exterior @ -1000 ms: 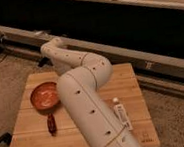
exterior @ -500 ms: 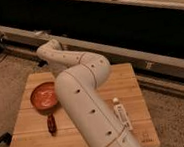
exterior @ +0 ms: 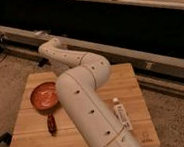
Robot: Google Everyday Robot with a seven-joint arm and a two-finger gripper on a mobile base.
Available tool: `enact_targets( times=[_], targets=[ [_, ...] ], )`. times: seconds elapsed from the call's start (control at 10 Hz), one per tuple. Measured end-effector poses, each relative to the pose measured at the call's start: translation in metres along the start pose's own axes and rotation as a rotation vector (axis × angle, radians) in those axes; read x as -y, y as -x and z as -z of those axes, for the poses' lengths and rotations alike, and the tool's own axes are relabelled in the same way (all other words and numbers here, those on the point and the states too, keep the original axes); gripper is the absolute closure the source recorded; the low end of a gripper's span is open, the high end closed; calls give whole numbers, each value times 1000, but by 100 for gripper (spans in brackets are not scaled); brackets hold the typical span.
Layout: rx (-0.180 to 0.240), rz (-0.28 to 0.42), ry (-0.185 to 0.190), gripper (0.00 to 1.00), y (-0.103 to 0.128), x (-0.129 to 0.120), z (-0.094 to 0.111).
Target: Push the ceramic bowl across the table
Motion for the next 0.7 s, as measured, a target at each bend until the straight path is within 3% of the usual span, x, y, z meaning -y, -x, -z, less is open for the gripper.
enact_targets(
  times=[0.3, 0.7],
  targets=[
    [4, -79, 11, 20, 3, 26, -2],
    [-10, -109, 9, 20, 3, 33, -12]
  ],
)
